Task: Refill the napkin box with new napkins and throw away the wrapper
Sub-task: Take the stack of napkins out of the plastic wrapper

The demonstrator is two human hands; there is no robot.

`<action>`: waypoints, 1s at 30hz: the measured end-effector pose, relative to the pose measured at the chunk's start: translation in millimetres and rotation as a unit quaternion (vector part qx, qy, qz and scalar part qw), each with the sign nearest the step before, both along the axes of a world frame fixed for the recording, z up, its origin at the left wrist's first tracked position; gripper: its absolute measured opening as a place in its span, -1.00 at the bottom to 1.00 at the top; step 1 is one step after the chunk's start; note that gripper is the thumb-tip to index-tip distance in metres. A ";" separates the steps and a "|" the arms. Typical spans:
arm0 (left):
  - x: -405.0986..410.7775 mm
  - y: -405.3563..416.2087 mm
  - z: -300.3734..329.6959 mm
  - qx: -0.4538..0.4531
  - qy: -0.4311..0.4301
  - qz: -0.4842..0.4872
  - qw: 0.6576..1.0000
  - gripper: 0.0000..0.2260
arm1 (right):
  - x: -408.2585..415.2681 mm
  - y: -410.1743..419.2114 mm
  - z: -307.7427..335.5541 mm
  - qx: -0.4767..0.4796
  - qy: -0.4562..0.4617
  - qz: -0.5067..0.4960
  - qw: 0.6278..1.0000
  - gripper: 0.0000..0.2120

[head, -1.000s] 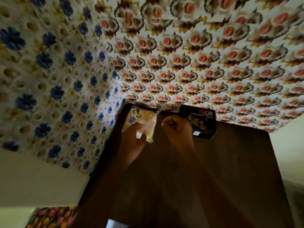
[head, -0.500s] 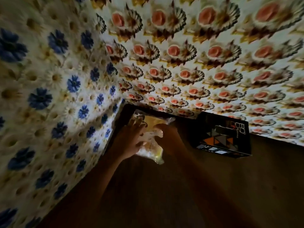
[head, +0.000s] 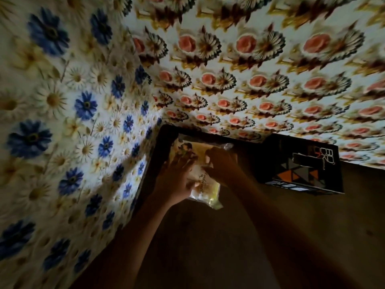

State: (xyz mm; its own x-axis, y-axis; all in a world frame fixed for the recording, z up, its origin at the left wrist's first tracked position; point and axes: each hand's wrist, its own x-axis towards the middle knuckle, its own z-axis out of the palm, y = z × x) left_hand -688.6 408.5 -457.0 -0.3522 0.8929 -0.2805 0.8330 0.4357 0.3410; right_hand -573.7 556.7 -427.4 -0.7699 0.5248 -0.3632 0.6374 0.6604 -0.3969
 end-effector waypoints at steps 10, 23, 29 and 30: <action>3.5 2.9 1.6 -0.019 -0.010 0.021 1.000 -0.27 | 6.3 3.1 -1.0 -0.062 0.100 -0.033 0.992 -0.78; 4.7 5.9 0.8 -0.023 -0.012 0.020 0.999 -0.23 | 94.5 -6.7 -0.1 -0.102 0.170 -0.305 0.931 -0.80; 3.0 5.2 -1.4 -0.031 -0.014 0.015 0.999 -0.22 | 94.4 -17.0 -13.4 -0.189 0.266 -0.451 0.831 -0.82; 3.0 5.0 -1.5 -0.030 -0.016 0.017 0.999 -0.22 | 96.3 -18.3 -15.5 -0.208 0.290 -0.477 0.803 -0.83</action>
State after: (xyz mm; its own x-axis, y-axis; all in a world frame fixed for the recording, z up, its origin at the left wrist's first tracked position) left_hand -685.6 413.6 -458.4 -0.3716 0.8622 -0.3444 0.8063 0.4836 0.3406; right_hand -477.4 538.4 -442.8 -0.1920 0.9029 -0.3845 0.4022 -0.2850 -0.8701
